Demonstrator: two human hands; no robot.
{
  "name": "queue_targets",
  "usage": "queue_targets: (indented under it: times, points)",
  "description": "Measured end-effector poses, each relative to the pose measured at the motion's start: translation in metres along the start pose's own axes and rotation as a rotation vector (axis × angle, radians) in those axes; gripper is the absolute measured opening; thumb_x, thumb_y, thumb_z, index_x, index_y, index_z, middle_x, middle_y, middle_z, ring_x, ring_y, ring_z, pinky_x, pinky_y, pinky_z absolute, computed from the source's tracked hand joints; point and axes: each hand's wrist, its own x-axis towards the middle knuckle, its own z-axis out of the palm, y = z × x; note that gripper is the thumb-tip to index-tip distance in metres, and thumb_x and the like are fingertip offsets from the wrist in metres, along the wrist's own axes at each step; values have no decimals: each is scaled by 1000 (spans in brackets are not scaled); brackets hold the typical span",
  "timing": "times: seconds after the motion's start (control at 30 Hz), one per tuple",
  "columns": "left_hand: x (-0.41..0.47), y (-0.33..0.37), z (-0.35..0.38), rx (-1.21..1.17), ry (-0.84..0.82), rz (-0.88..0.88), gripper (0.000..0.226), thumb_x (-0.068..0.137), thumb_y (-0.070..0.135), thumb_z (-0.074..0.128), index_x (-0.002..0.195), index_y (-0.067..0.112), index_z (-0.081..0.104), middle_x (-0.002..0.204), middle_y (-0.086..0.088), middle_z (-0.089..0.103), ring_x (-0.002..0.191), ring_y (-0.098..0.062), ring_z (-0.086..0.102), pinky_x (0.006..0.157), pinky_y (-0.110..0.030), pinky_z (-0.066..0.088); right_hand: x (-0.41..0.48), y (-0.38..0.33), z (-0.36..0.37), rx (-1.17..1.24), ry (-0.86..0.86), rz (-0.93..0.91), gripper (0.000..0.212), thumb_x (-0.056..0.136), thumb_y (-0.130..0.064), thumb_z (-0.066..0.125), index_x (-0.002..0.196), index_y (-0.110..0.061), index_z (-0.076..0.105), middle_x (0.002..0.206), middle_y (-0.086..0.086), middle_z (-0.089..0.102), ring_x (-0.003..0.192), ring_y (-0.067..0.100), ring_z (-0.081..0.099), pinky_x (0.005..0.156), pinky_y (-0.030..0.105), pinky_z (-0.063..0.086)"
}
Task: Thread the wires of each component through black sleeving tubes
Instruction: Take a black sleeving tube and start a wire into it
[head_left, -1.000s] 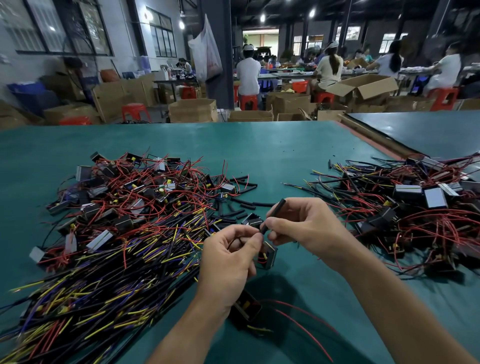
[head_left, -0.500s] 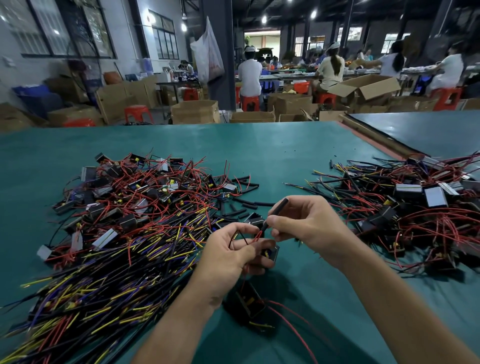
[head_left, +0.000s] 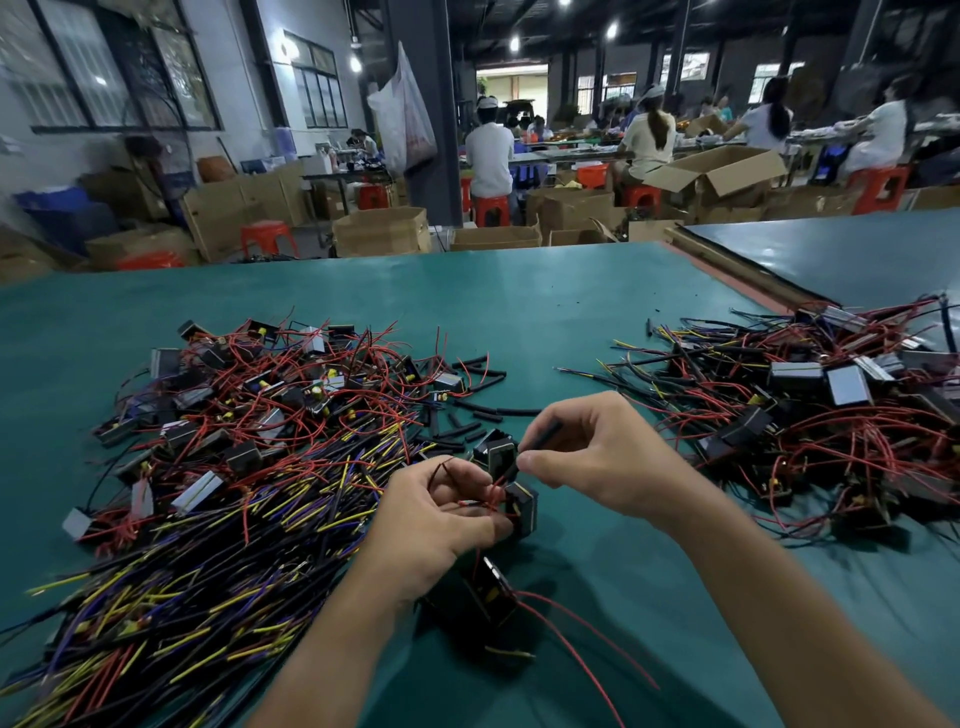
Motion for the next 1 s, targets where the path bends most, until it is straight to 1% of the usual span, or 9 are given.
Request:
queue_targets:
  times: [0.13,0.3,0.4,0.47,0.53,0.6,0.77,0.9,1.0]
  points:
    - [-2,3,-4,-5,-52,-52,28,63,-21,76,80,-2,66,85,-23,73,71,-24,66,67,-30,57,0,2,-1,-33,10,15,12,78,-5,76,70,-10,71,54,-4,63,52,9,53,54,25,43]
    - [-3,1,6,-101,-84,-91,25,77,-21,64,95,-4,59,77,-19,73,58,-23,70,55,-29,56,-2,1,4,-105,-115,9,8,77,-10,76,71,-10,71,61,5,69,54,10,55,53,27,45]
    - [-3,-1,12,-77,-83,-63,30,77,-23,63,97,-1,59,70,-16,72,54,-22,68,55,-30,56,-2,3,9,-253,-114,-11,13,75,-24,76,72,-13,70,63,7,69,53,13,58,54,35,51]
    - [-2,-2,12,-74,-87,-41,33,74,-25,65,99,-3,59,74,-18,72,59,-21,67,58,-29,57,-3,3,7,-291,-100,-28,13,75,-26,78,72,-16,70,65,5,70,58,20,64,59,37,54]
    - [-1,-1,10,-46,-83,-4,37,68,-25,70,98,-6,62,82,-18,71,70,-22,65,68,-28,57,-3,4,2,-309,-79,-39,12,75,-25,79,69,-19,71,64,0,70,59,16,65,60,35,54]
    - [-1,0,5,-34,-96,7,37,66,-27,70,97,-8,63,84,-15,71,73,-23,65,72,-26,57,-3,4,1,-333,-65,-36,11,75,-23,78,68,-20,71,63,-5,70,57,7,63,60,31,54]
    - [2,1,-10,-61,-173,-74,44,67,-40,53,94,-7,62,80,-14,71,56,-14,63,58,-20,54,-3,3,3,-349,-53,-18,13,75,-24,76,65,-20,70,61,-4,69,52,1,57,55,24,49]
    - [1,0,-3,-17,-137,-63,39,68,-36,58,93,-7,62,84,-19,70,59,-12,65,58,-19,54,-2,3,5,-350,-55,-24,12,73,-26,77,65,-20,70,59,-5,68,50,0,56,53,24,48]
    - [1,-1,-2,2,-128,-66,39,68,-35,60,92,-5,63,77,-13,72,56,-11,63,56,-20,53,-4,5,13,-354,-116,-22,18,73,-33,80,68,-18,71,60,-2,68,52,2,55,53,26,47]
